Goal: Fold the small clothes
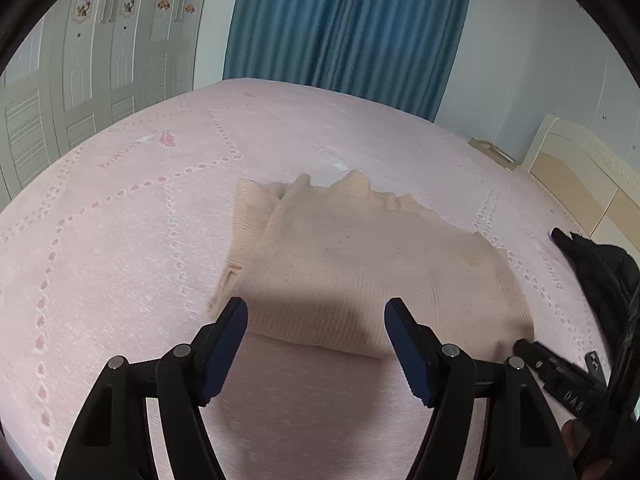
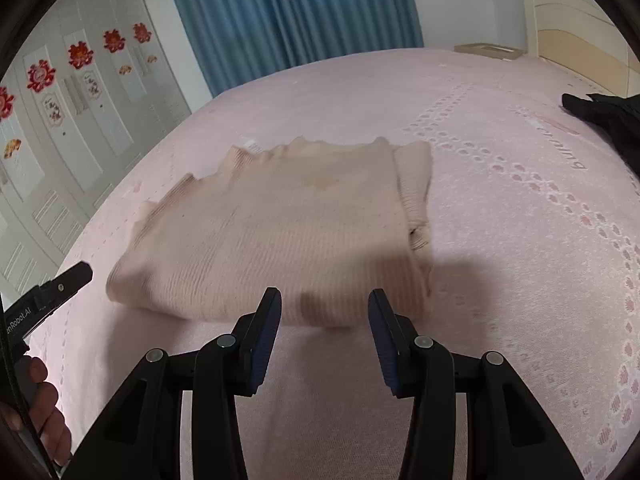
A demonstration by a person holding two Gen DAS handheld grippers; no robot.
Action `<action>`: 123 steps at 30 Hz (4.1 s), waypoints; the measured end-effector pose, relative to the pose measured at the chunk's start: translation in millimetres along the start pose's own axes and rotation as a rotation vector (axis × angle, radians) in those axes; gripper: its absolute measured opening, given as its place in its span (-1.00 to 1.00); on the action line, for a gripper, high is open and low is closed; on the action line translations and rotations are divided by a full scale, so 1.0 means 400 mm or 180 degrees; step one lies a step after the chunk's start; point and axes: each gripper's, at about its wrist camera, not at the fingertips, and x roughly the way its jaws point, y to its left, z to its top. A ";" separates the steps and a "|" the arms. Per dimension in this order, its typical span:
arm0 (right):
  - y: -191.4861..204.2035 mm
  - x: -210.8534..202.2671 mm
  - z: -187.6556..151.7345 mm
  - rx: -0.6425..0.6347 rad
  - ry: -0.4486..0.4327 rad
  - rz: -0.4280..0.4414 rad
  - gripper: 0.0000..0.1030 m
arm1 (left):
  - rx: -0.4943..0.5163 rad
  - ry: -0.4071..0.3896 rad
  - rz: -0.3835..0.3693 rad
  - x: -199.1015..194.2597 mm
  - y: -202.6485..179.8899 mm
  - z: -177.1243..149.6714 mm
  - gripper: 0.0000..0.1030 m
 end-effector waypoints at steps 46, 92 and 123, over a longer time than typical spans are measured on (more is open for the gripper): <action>-0.106 0.089 -0.035 0.1224 0.0525 0.0528 -0.10 | -0.1199 0.0573 -0.0676 0.242 0.114 -0.022 0.29; -0.100 -0.204 -0.030 0.0549 -0.0164 -0.0179 -0.24 | -0.0591 0.0097 -0.0505 -0.078 0.178 -0.081 0.13; -0.097 0.139 0.057 0.0428 0.0399 -0.0629 -0.88 | -0.1023 0.0492 -0.0319 0.192 0.182 -0.027 -0.85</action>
